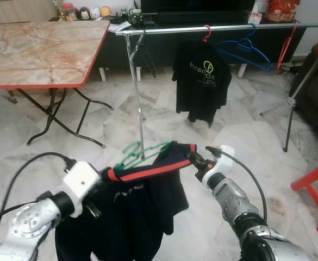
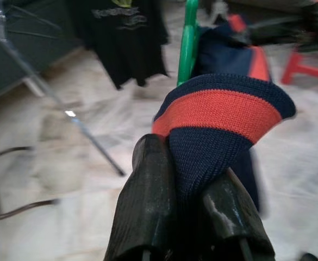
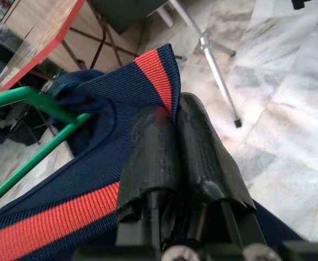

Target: Hang hanger

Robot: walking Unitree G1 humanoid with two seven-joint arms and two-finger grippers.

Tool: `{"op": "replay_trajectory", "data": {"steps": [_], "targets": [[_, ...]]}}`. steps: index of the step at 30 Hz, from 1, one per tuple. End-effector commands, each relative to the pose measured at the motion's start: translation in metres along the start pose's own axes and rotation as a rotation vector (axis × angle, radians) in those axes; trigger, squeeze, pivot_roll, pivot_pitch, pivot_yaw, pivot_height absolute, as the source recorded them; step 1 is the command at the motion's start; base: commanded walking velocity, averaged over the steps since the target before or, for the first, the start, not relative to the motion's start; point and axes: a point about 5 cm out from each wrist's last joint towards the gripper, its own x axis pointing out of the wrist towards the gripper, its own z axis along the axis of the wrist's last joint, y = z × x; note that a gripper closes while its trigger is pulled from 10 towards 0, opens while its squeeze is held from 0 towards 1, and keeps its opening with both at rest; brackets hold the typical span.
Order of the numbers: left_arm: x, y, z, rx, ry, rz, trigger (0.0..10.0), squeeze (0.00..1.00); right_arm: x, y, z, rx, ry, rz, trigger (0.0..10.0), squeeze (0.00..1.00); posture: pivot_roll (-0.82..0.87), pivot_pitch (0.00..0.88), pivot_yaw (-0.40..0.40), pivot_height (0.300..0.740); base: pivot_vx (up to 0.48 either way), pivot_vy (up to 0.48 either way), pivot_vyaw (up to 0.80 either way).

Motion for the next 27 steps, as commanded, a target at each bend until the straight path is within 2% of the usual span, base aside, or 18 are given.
{"op": "replay_trajectory", "data": {"steps": [1, 4, 5, 7, 9, 11, 12, 17, 19, 22, 24, 25, 26, 27], "targets": [[-0.011, 0.002, 0.009, 0.021, -0.027, -0.022, 10.0, 0.00, -0.006, -0.015, 0.007, 0.016, -0.033, -0.080, 0.0, 0.00, 0.04, 0.048, 0.014, 0.740, 0.000, 0.000, 0.00], [-0.015, -0.002, 0.009, -0.018, -0.019, -0.080, 10.0, 0.00, -0.007, -0.016, 0.009, 0.014, -0.036, -0.087, 0.0, 0.00, 0.05, 0.048, 0.012, 0.740, 0.000, 0.000, 0.00], [-0.022, -0.008, 0.007, -0.071, -0.002, -0.159, 10.0, 0.00, -0.007, -0.018, 0.011, 0.010, -0.040, -0.096, 0.0, 0.00, 0.04, 0.048, 0.011, 0.740, 0.000, 0.000, 0.00], [-0.023, -0.009, 0.007, -0.083, 0.002, -0.177, 10.0, 0.00, -0.007, -0.018, 0.011, 0.009, -0.041, -0.099, 0.0, 0.00, 0.04, 0.048, 0.011, 0.740, 0.000, 0.000, 0.00], [-0.035, -0.020, 0.004, -0.135, 0.062, -0.330, 10.0, 0.00, -0.008, -0.021, 0.016, 0.007, -0.053, -0.118, 0.0, 0.00, 0.04, 0.050, 0.010, 0.740, 0.000, 0.000, 0.00], [-0.037, -0.021, 0.004, -0.132, 0.074, -0.346, 10.0, 0.00, -0.008, -0.021, 0.016, 0.006, -0.053, -0.119, 0.0, 0.00, 0.04, 0.050, 0.010, 0.740, 0.000, 0.000, 0.00], [-0.044, -0.027, -0.003, -0.126, 0.149, -0.419, 10.0, 0.00, -0.008, -0.022, 0.017, 0.000, -0.053, -0.119, 0.0, 0.00, 0.04, 0.052, 0.010, 0.740, 0.000, 0.000, 0.00], [-0.047, -0.029, -0.005, -0.132, 0.184, -0.456, 10.0, 0.00, -0.009, -0.022, 0.017, -0.003, -0.053, -0.119, 0.0, 0.00, 0.04, 0.052, 0.010, 0.740, 0.000, 0.000, 0.00], [-0.042, -0.028, -0.005, -0.145, 0.168, -0.435, 10.0, 0.00, -0.008, -0.021, 0.017, -0.001, -0.053, -0.116, 0.0, 0.00, 0.04, 0.056, 0.009, 0.740, 0.000, 0.000, 0.00], [-0.045, -0.031, 0.003, -0.167, 0.142, -0.494, 10.0, 0.00, -0.009, -0.022, 0.015, 0.002, -0.049, -0.119, 0.0, 0.00, 0.04, 0.058, 0.007, 0.740, 0.000, 0.000, 0.00], [-0.048, -0.035, -0.001, -0.146, 0.200, -0.542, 10.0, 0.00, -0.008, -0.021, 0.015, 0.003, -0.051, -0.118, 0.0, 0.00, 0.04, 0.058, 0.007, 0.740, 0.000, 0.000, 0.00], [-0.048, -0.036, -0.007, -0.110, 0.255, -0.552, 10.0, 0.00, -0.008, -0.021, 0.015, 0.004, -0.053, -0.113, 0.0, 0.00, 0.04, 0.059, 0.007, 0.740, 0.000, 0.000, 0.00], [-0.047, -0.036, -0.015, -0.062, 0.313, -0.545, 10.0, 0.00, -0.007, -0.019, 0.016, 0.004, -0.056, -0.103, 0.0, 0.00, 0.04, 0.059, 0.007, 0.740, 0.000, 0.000, 0.00], [-0.044, -0.036, -0.018, -0.057, 0.325, -0.531, 10.0, 0.00, -0.007, -0.018, 0.015, 0.003, -0.054, -0.097, 0.0, 0.00, 0.04, 0.058, 0.008, 0.740, 0.000, 0.000, 0.00]]}}
